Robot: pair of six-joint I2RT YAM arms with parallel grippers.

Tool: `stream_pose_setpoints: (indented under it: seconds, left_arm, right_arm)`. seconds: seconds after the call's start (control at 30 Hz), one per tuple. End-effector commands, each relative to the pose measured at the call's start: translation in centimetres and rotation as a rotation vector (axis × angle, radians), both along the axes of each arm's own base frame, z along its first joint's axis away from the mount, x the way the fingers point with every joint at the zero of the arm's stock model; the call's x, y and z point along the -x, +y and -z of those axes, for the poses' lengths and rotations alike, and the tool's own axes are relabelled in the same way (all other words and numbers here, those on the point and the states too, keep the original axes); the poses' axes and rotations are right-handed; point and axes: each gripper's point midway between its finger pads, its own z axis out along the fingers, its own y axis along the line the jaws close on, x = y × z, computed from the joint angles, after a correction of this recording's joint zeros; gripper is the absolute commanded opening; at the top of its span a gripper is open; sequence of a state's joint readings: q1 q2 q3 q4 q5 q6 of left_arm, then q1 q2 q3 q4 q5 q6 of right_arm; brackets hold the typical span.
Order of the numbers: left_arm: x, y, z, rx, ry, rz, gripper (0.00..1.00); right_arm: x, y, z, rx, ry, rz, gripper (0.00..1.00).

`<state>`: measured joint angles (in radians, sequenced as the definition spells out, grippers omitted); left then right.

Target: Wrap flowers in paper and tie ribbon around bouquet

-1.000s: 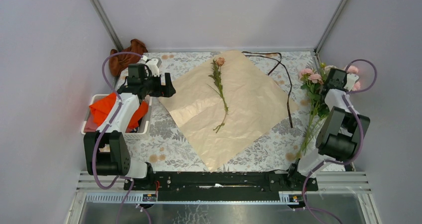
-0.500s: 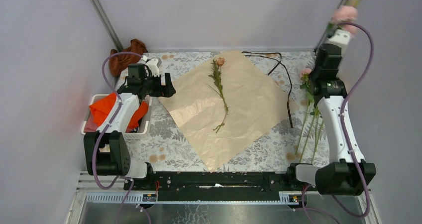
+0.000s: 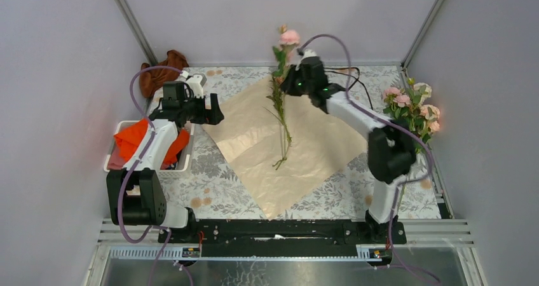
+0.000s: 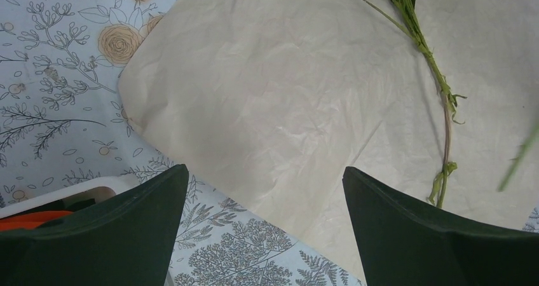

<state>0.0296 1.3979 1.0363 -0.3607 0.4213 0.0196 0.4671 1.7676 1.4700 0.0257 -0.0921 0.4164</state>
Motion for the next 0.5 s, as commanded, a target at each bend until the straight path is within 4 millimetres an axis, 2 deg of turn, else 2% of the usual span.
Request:
stream_pose_setpoints:
  seconds: [0.0,0.13,0.23,0.3,0.33,0.4,0.43,0.47]
  left_arm:
    - [-0.2,0.4,1.0,-0.013,0.016,0.004,0.99]
    - [-0.2,0.5,1.7,-0.013,0.035,0.005,0.99]
    - [-0.3,0.5,1.9,-0.011,0.041,0.005,0.99]
    - [-0.3,0.4,2.0,-0.008,0.044,0.006,0.99]
    - [-0.3,0.4,2.0,-0.007,0.046,0.007,0.99]
    - [-0.2,0.4,2.1,-0.005,0.048,0.009,0.99]
    - [-0.3,0.4,2.1,-0.005,0.049,0.008,0.99]
    - [-0.2,0.4,2.1,-0.004,0.049,0.008,0.99]
  right_arm:
    - [-1.6,5.2,4.3,-0.071,0.136,-0.028,0.00]
    - [-3.1,6.3,11.6,0.027,0.280,-0.006,0.00]
    - [-3.4,5.8,14.5,0.101,0.332,0.008,0.16]
    - [-3.6,5.0,14.3,0.155,0.324,0.018,0.33]
    - [-3.6,4.8,13.5,0.172,0.305,0.010,0.41]
    - [-3.6,3.9,10.6,0.212,0.251,0.014,0.50]
    - [-3.7,3.0,9.7,0.246,0.234,0.031,0.54]
    - [-3.7,1.9,7.9,0.275,0.203,0.052,0.57]
